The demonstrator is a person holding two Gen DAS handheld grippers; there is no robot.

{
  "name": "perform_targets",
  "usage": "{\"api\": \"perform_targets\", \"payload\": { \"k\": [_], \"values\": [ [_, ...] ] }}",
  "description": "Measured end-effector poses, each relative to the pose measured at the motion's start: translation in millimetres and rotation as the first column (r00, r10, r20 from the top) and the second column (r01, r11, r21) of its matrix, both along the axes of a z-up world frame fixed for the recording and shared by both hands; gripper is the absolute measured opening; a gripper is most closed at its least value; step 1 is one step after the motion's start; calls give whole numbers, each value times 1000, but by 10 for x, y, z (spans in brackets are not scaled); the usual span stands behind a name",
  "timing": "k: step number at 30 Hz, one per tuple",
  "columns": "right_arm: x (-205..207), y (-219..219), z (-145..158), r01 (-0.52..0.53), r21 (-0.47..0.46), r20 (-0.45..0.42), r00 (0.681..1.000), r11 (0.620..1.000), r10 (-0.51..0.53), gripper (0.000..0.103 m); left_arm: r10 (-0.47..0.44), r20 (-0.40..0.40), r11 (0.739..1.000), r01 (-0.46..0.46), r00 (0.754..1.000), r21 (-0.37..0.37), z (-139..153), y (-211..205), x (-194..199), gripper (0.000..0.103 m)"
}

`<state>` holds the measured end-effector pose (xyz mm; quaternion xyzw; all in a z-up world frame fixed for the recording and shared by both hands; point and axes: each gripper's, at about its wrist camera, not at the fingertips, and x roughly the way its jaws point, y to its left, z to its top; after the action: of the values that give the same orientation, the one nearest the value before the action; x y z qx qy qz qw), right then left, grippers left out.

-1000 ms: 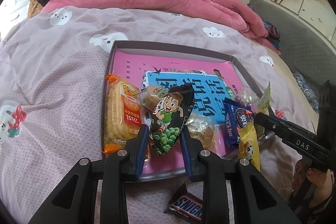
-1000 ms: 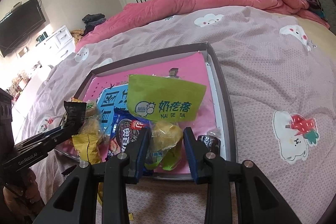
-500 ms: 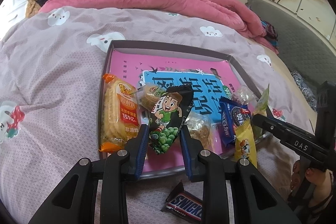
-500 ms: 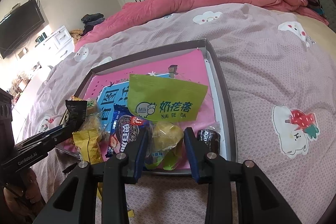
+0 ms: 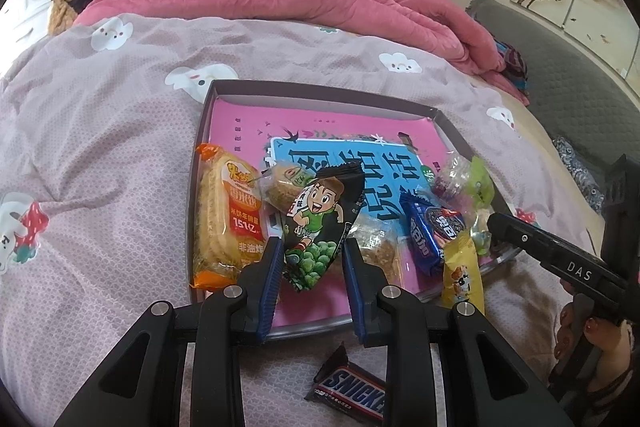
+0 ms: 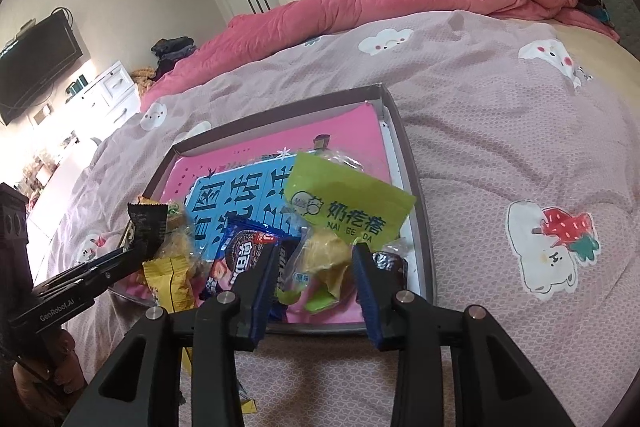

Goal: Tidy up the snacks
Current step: 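Release the pea-snack bag with the left tool while the right tool releases the milk-candy bag, then move the left tool to the Snickers bar while the right tool moves to the yellow wafer bar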

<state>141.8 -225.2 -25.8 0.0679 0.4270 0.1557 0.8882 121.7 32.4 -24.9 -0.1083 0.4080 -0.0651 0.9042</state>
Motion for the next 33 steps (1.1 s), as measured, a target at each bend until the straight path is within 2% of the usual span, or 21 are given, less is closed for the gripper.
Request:
{"api": "perform_targets", "payload": {
  "k": [5,18,30,33],
  "values": [
    [-13,5,34,-6,3,11,1000,1000,6,38,-7,2,1000,7,1000,-2,9,-4,-5,31],
    [-56,-16,113,-3,26,41,999,1000,2,39,-19,18,1000,19,1000,-10,75,-13,-39,47],
    [-95,-25,197,-7,34,70,998,999,4,47,13,24,1000,-13,1000,0,147,39,-86,69],
    [-113,-21,225,-12,33,83,997,999,9,50,21,27,1000,-21,999,4,171,51,-108,71]
  ]
}}
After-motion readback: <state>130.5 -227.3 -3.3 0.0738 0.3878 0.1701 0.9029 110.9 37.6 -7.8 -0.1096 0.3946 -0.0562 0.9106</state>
